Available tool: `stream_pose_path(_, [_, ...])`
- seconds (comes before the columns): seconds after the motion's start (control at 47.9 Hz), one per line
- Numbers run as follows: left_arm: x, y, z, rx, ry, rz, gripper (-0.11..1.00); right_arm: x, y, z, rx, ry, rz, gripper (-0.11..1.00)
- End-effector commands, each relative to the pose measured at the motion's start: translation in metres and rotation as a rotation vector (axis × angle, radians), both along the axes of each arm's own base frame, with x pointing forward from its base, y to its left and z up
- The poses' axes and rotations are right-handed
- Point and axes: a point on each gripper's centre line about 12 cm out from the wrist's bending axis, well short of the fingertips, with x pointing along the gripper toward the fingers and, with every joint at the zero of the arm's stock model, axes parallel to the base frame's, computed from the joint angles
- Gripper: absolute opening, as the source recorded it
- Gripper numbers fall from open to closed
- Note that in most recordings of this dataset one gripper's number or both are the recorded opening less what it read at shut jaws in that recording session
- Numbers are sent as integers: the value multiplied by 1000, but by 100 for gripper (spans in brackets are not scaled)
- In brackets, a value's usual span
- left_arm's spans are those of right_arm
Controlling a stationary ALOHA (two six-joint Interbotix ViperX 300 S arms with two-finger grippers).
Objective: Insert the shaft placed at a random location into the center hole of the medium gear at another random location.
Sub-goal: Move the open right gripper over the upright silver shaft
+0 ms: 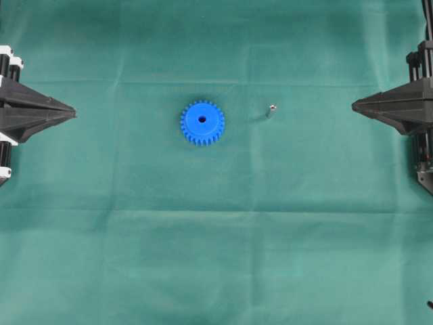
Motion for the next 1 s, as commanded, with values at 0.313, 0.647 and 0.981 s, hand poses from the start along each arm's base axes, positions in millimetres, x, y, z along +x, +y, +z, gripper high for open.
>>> stream_pose_path(0.313, [4, 1, 10, 6, -23, 3, 0, 17, -12, -18, 37, 129, -57, 1])
stream_pose_path(0.647, [4, 1, 8, 6, -11, 4, 0, 44, -32, -57, 66, 245, -138, 25])
stream_pose_path(0.981, [4, 1, 7, 7, -6, 4, 0, 78, -50, -128, 67, 369, -193, 78])
